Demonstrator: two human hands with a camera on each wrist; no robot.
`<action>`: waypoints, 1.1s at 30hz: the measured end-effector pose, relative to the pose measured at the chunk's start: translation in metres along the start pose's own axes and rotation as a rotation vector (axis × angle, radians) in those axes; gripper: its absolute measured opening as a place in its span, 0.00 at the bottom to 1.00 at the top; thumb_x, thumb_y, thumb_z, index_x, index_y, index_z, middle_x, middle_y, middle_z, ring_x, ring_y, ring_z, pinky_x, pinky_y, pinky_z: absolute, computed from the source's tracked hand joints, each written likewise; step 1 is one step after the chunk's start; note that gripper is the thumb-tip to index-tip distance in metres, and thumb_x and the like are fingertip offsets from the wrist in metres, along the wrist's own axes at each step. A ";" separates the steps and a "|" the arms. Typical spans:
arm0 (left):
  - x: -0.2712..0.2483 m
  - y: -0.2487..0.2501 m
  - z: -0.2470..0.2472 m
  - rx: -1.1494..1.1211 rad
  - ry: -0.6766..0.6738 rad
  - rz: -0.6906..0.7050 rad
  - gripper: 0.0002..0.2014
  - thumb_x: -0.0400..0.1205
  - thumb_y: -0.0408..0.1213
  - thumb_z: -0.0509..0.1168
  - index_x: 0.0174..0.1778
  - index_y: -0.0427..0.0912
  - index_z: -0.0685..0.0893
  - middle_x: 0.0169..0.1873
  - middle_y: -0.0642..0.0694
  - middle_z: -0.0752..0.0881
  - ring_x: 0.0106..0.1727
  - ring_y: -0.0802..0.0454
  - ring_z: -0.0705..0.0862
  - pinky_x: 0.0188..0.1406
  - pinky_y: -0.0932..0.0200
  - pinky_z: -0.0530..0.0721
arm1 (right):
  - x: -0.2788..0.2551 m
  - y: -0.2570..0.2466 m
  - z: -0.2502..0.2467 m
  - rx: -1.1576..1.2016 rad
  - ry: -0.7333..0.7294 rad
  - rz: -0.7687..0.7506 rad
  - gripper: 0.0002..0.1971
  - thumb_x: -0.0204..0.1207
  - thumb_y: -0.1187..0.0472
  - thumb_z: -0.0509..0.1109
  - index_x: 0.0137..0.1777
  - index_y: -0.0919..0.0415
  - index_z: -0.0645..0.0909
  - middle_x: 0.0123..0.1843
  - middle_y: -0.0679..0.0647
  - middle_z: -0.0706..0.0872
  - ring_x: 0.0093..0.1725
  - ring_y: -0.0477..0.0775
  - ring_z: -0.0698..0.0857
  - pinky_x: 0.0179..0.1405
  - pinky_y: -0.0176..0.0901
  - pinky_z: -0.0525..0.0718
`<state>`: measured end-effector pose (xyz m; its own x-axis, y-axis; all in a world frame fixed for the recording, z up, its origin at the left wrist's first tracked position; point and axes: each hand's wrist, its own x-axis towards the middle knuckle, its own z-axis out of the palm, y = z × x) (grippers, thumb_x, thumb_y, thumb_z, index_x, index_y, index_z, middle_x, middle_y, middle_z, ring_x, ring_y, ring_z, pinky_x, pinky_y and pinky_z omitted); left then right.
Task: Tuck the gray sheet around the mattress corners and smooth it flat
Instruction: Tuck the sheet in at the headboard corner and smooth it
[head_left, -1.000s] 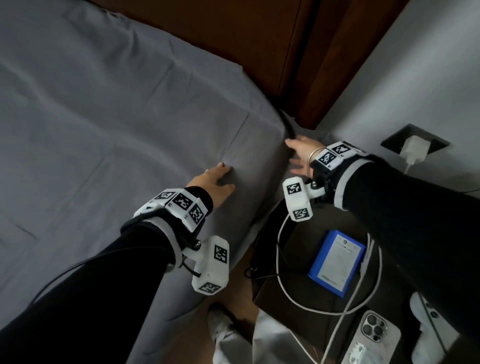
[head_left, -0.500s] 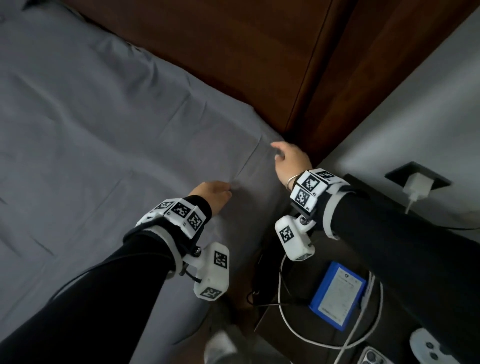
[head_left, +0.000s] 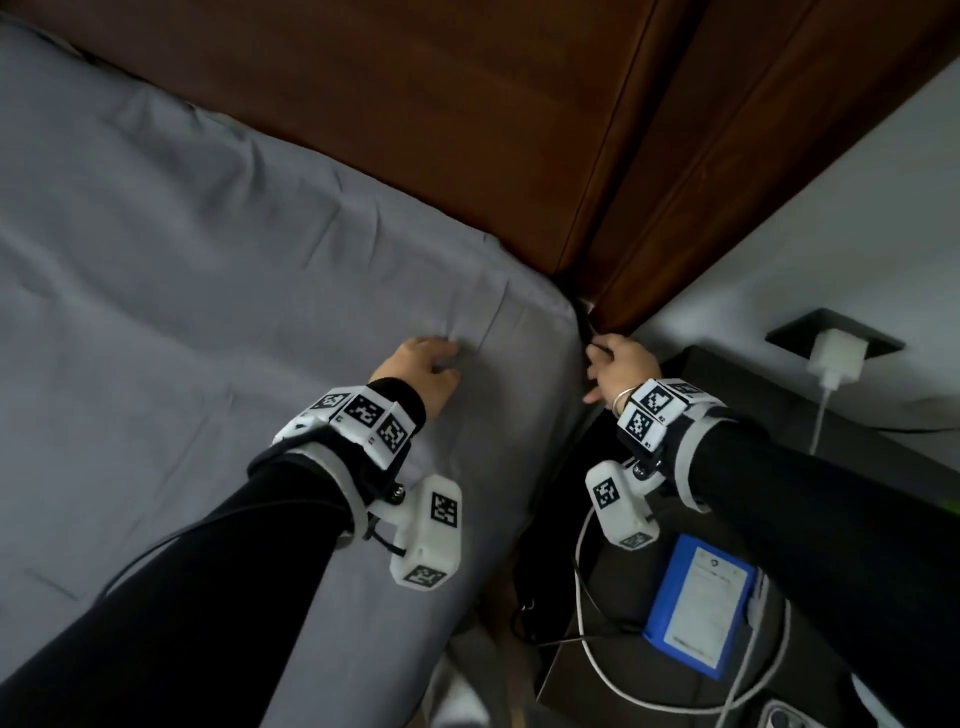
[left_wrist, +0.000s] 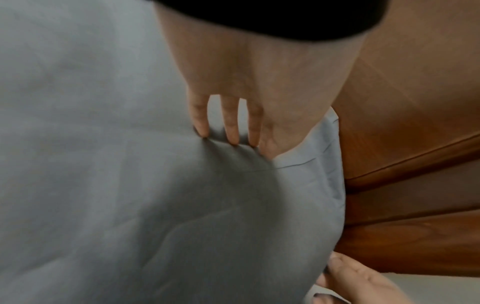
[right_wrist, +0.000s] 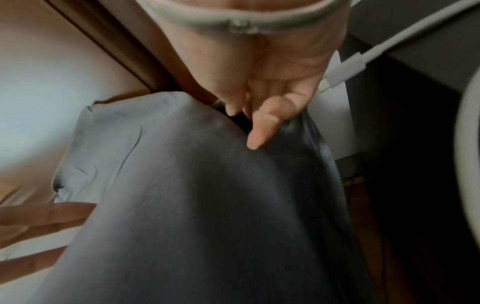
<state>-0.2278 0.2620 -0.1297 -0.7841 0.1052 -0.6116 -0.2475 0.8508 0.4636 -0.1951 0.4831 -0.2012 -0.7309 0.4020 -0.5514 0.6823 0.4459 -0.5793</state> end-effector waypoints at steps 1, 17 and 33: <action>0.003 -0.001 -0.002 0.017 -0.011 0.003 0.21 0.81 0.37 0.62 0.71 0.48 0.78 0.75 0.47 0.72 0.72 0.47 0.77 0.71 0.62 0.70 | 0.002 0.001 0.003 0.011 0.015 -0.005 0.19 0.84 0.57 0.58 0.72 0.61 0.74 0.57 0.64 0.87 0.18 0.48 0.80 0.09 0.23 0.68; 0.023 -0.001 -0.003 0.031 0.010 0.055 0.16 0.80 0.37 0.63 0.64 0.43 0.81 0.67 0.43 0.75 0.63 0.45 0.80 0.53 0.63 0.74 | -0.006 0.008 0.004 0.027 0.224 0.042 0.08 0.77 0.63 0.63 0.45 0.63 0.84 0.30 0.59 0.88 0.16 0.42 0.80 0.18 0.19 0.76; 0.012 0.000 -0.015 -0.007 0.047 0.118 0.19 0.81 0.31 0.59 0.68 0.44 0.80 0.70 0.42 0.77 0.68 0.42 0.79 0.69 0.57 0.74 | -0.051 -0.022 -0.014 -0.053 0.231 0.236 0.24 0.77 0.68 0.63 0.74 0.67 0.65 0.68 0.70 0.78 0.67 0.70 0.79 0.63 0.51 0.76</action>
<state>-0.2462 0.2557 -0.1274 -0.8338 0.1801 -0.5219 -0.1558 0.8301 0.5354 -0.1729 0.4642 -0.1522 -0.5404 0.6674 -0.5124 0.8360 0.3570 -0.4167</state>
